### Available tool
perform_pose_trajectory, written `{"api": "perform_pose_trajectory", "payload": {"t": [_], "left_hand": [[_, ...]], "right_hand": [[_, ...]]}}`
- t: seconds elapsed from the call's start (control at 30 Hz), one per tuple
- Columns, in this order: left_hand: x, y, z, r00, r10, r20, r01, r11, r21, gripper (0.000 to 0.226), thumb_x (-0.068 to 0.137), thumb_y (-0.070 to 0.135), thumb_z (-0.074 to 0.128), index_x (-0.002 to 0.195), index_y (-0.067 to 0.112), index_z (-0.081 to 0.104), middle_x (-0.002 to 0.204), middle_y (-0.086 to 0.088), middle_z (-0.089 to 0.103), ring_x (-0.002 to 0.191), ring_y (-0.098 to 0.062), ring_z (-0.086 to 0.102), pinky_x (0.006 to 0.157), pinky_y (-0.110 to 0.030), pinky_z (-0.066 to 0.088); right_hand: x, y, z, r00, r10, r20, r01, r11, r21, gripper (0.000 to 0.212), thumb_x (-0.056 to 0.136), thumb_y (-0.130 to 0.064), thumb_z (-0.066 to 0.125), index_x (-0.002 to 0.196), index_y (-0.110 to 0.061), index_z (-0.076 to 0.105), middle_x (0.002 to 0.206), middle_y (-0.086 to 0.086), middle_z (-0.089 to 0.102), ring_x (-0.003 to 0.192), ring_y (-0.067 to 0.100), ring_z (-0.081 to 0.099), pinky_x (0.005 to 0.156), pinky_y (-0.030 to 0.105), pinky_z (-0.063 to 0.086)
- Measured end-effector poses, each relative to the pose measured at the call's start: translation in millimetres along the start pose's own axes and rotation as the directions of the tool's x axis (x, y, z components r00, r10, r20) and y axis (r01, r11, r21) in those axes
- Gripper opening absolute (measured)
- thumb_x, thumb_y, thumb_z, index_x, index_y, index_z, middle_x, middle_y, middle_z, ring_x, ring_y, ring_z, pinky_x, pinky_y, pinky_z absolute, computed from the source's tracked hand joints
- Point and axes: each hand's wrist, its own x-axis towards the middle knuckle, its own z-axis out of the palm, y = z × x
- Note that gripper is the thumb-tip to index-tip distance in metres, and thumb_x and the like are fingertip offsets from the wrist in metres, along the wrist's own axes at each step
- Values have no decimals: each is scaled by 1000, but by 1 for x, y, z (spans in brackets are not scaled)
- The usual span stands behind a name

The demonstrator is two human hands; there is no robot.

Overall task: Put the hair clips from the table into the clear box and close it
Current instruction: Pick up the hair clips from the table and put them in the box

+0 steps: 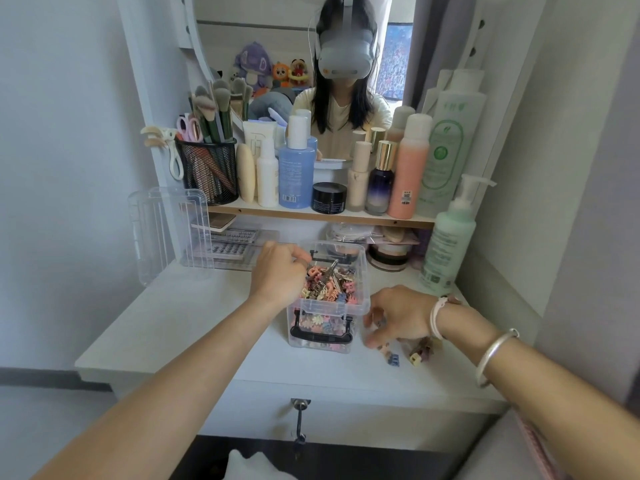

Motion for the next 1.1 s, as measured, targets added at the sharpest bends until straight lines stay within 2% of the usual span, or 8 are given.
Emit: {"api": "perform_pose_trajectory", "payload": {"t": [0.2, 0.37, 0.5, 0.63, 0.77, 0.87, 0.97, 1.1], "left_hand": [[1, -2, 0, 1000, 4, -10, -4, 1000, -3, 25, 89, 6, 45, 92, 13, 69, 121, -16, 58, 99, -39, 60, 88, -42, 50], [1, 0, 2, 1000, 2, -12, -2, 1000, 1, 25, 88, 5, 45, 90, 12, 69, 114, -20, 61, 97, -44, 60, 85, -44, 49], [1, 0, 0, 1000, 1, -15, -1, 1000, 17, 25, 89, 6, 45, 93, 12, 70, 119, -16, 58, 98, -40, 60, 88, -41, 49], [0, 0, 0, 1000, 6, -13, -6, 1000, 19, 25, 90, 6, 45, 93, 11, 69, 126, -13, 53, 104, -35, 59, 93, -40, 47], [0, -1, 0, 1000, 2, -12, -2, 1000, 22, 24, 90, 7, 45, 88, 16, 67, 123, -13, 54, 102, -36, 59, 92, -41, 48], [0, 0, 1, 1000, 1, -12, -1, 1000, 26, 25, 89, 7, 45, 91, 13, 68, 122, -13, 56, 98, -39, 61, 87, -40, 48], [-1, 1, 0, 1000, 1, -11, -1, 999, 37, 25, 90, 7, 44, 94, 12, 68, 125, -13, 53, 99, -39, 60, 89, -41, 47], [-2, 2, 0, 1000, 0, -19, 0, 999, 43, 26, 89, 5, 44, 95, 11, 69, 124, -13, 52, 99, -40, 60, 89, -39, 46]], "right_hand": [[6, 7, -6, 983, -28, -183, 32, 999, 18, 14, 79, -5, 63, 89, -8, 72, 94, 4, 71, 80, 8, 58, 79, 16, 46], [0, -8, -54, 824, 8, -566, 251, 891, 379, 7, 79, -5, 67, 83, -11, 69, 65, -8, 59, 53, -4, 56, 54, -2, 39], [4, -28, -56, 880, -117, -460, 250, 938, 239, 16, 81, -11, 66, 96, -15, 70, 90, 2, 71, 77, 14, 62, 74, 19, 46], [-3, -10, -56, 908, -49, -417, 209, 914, 348, 20, 86, -2, 55, 80, -19, 61, 82, 3, 65, 58, 6, 56, 51, 10, 50], [-19, 6, -41, 1000, 14, 15, -17, 982, 187, 13, 84, -13, 62, 95, -18, 59, 110, 4, 61, 78, 12, 58, 59, 16, 53], [-24, 7, -24, 969, 62, 238, -43, 995, -86, 50, 77, -31, 70, 121, -21, 49, 122, -1, 51, 82, 9, 53, 71, 17, 44], [-19, 5, -9, 963, 58, 263, -48, 998, -45, 50, 73, -20, 73, 115, -21, 45, 124, 7, 49, 58, 11, 51, 55, 20, 44], [-13, 5, 2, 981, -24, 193, 30, 999, -30, 37, 73, -11, 70, 104, -19, 52, 99, 0, 49, 73, 25, 54, 47, 30, 48]]}}
